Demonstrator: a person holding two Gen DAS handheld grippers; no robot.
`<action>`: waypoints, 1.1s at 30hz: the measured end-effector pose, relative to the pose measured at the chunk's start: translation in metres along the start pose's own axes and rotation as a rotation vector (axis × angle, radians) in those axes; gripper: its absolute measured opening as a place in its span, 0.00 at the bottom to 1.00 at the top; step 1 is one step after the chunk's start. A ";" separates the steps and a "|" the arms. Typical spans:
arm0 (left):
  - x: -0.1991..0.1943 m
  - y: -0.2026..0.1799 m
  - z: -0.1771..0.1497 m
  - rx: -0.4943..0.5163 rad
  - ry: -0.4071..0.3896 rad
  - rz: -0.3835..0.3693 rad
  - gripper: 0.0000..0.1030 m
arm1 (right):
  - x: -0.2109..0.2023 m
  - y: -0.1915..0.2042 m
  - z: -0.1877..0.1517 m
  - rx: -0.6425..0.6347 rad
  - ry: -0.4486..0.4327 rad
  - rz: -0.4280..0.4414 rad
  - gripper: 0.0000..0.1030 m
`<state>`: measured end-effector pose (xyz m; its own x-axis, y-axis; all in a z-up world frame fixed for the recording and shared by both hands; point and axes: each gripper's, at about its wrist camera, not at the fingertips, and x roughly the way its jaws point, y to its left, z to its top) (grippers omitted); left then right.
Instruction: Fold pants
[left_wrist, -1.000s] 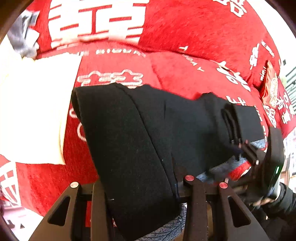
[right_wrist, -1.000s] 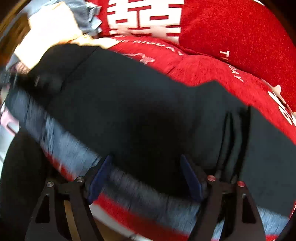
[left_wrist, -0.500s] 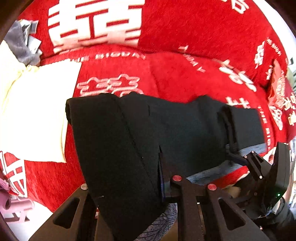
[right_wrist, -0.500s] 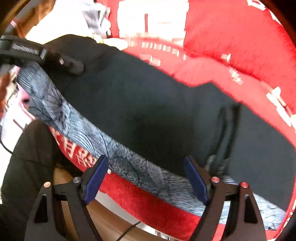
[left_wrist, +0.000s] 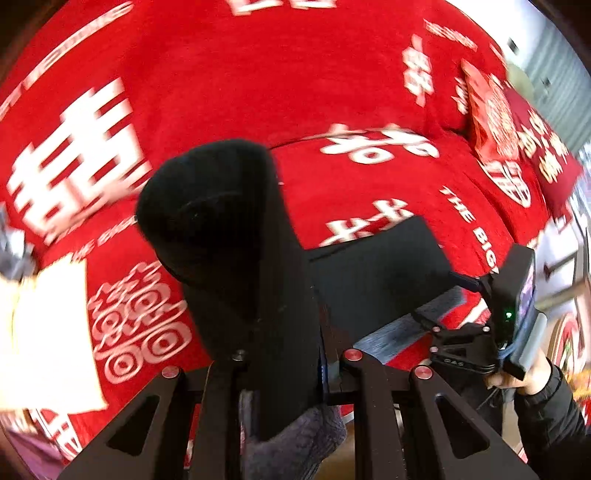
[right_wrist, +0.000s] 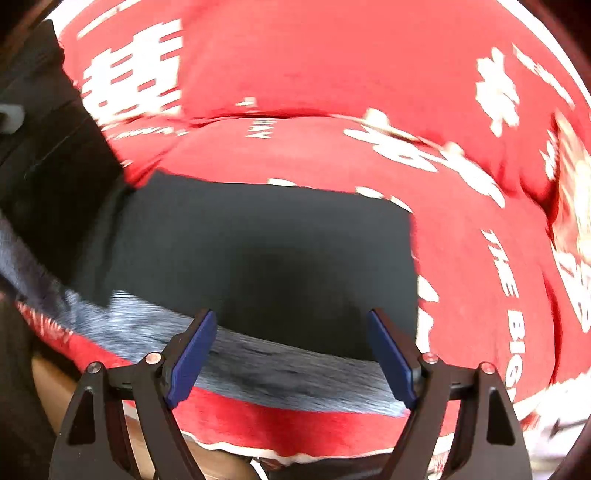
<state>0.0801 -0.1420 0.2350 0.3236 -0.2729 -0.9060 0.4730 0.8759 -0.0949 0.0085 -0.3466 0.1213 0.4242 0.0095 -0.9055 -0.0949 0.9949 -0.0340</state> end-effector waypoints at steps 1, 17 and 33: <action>0.005 -0.018 0.009 0.029 0.007 -0.005 0.18 | -0.002 -0.006 -0.005 0.022 -0.001 0.001 0.83; 0.183 -0.160 0.035 0.150 0.234 0.019 0.56 | 0.006 -0.048 -0.054 0.036 0.036 0.041 0.83; 0.084 -0.032 0.001 -0.081 0.025 -0.001 0.89 | -0.057 -0.084 -0.050 0.137 -0.176 0.225 0.91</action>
<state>0.0930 -0.1933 0.1624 0.3019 -0.2648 -0.9158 0.4048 0.9054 -0.1283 -0.0529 -0.4354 0.1544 0.5565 0.2365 -0.7965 -0.0866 0.9699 0.2275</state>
